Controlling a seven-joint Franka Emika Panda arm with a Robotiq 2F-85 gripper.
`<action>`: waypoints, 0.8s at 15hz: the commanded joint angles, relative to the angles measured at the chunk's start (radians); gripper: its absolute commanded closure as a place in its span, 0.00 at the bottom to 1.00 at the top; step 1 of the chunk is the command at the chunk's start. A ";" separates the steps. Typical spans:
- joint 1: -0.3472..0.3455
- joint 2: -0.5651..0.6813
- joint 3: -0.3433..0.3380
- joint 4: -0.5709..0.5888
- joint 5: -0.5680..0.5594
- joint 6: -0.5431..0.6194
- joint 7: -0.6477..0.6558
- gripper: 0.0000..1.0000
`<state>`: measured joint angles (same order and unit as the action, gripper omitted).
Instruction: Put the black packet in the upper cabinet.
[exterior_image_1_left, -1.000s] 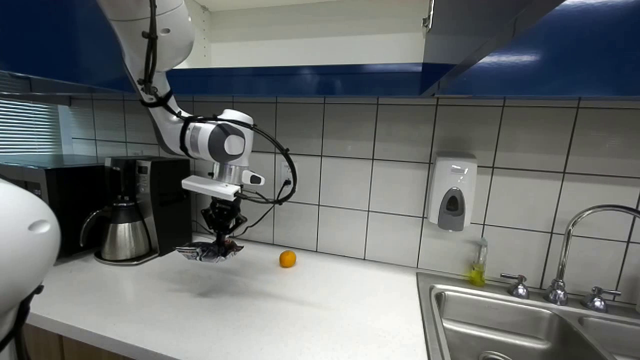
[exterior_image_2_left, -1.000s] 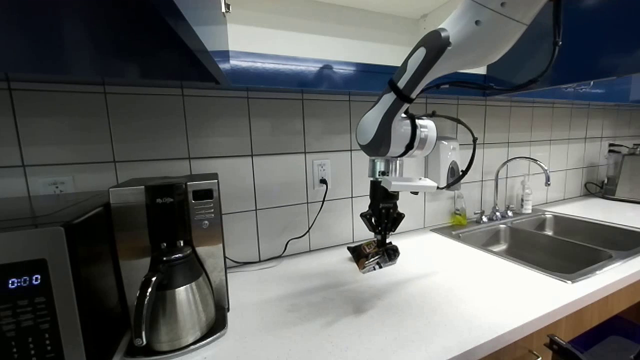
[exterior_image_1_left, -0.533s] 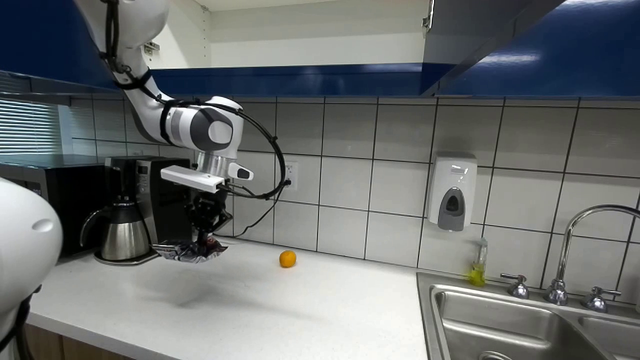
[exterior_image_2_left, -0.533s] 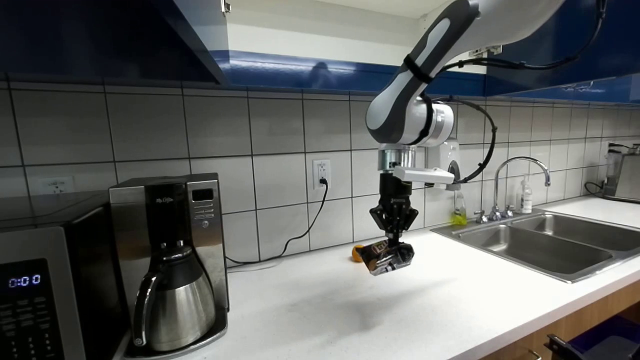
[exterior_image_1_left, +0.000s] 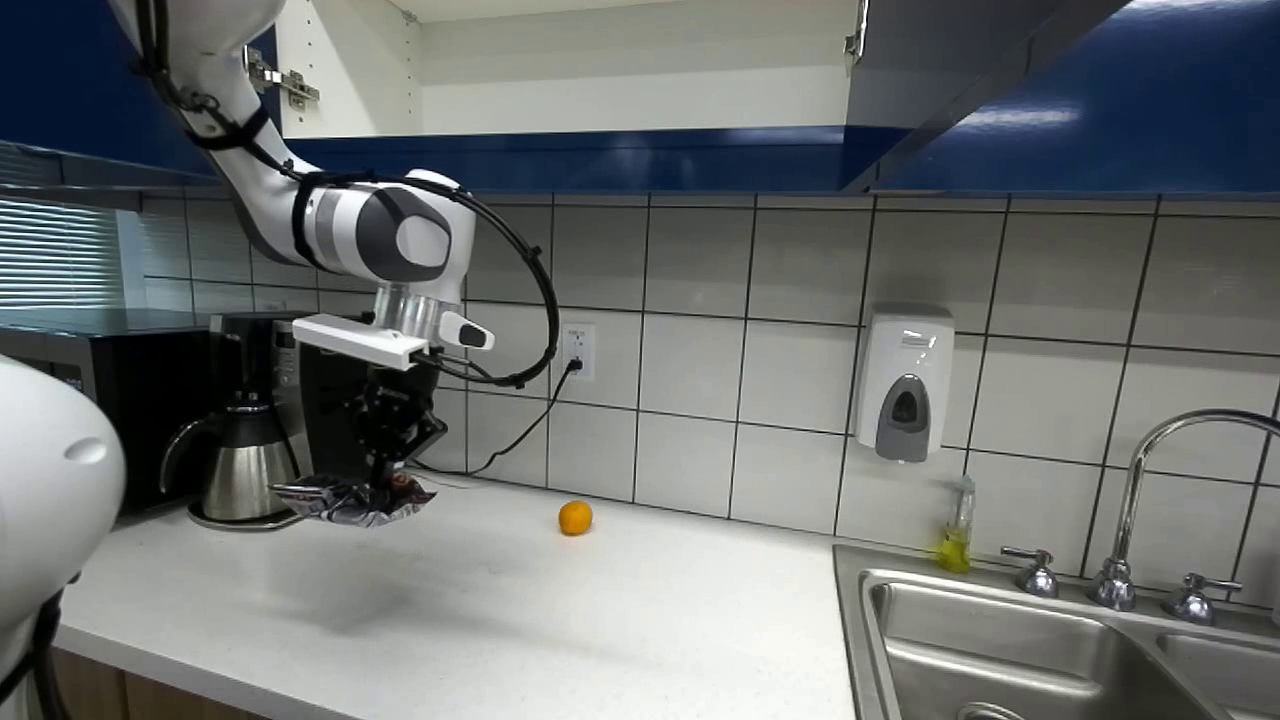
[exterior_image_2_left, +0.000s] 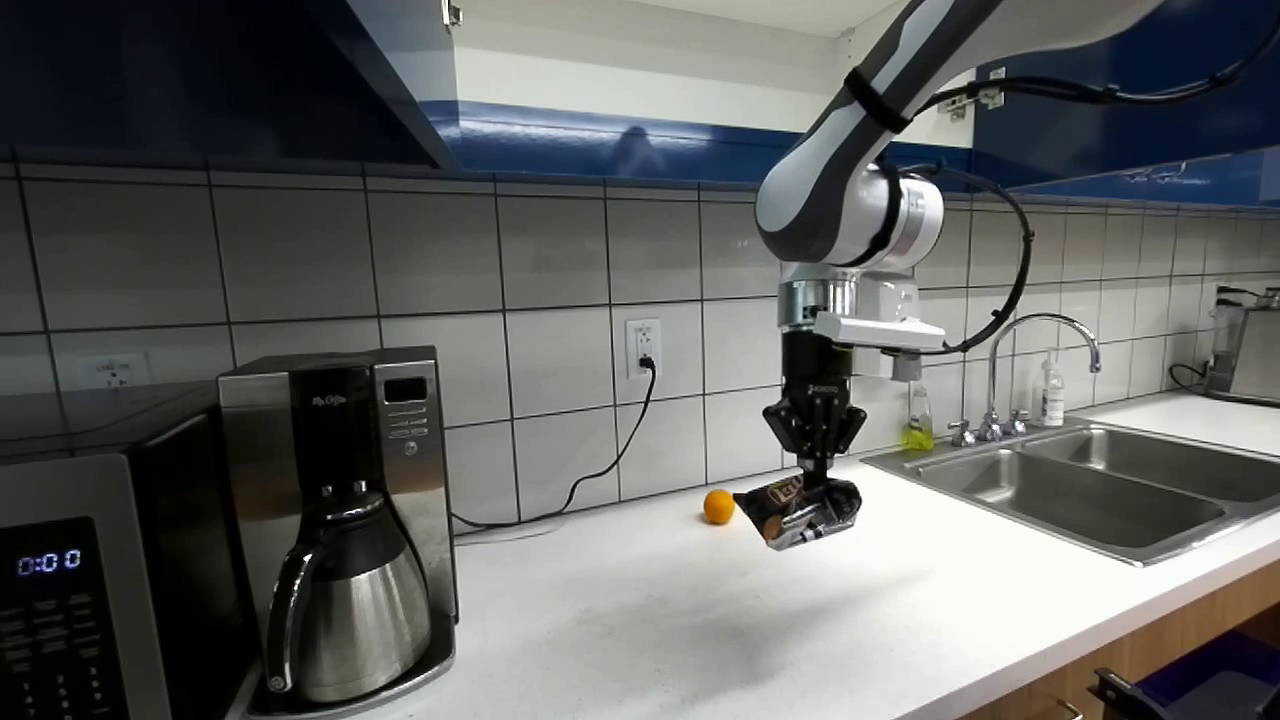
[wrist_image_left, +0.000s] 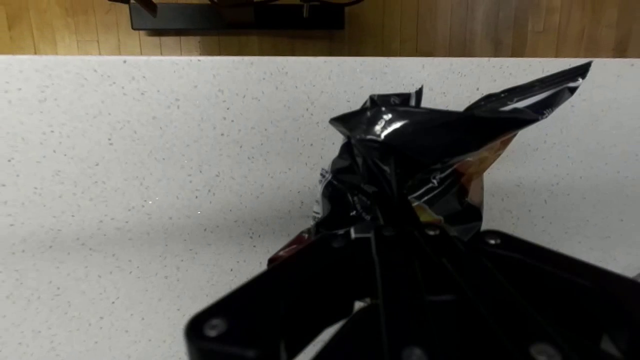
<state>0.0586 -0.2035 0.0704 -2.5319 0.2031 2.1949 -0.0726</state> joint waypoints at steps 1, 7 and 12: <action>0.006 -0.084 -0.010 -0.016 -0.001 -0.056 0.040 0.99; 0.002 -0.148 -0.012 0.014 -0.010 -0.128 0.074 0.99; 0.001 -0.183 -0.014 0.069 -0.010 -0.215 0.102 0.99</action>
<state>0.0586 -0.3536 0.0615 -2.5036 0.2021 2.0596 -0.0132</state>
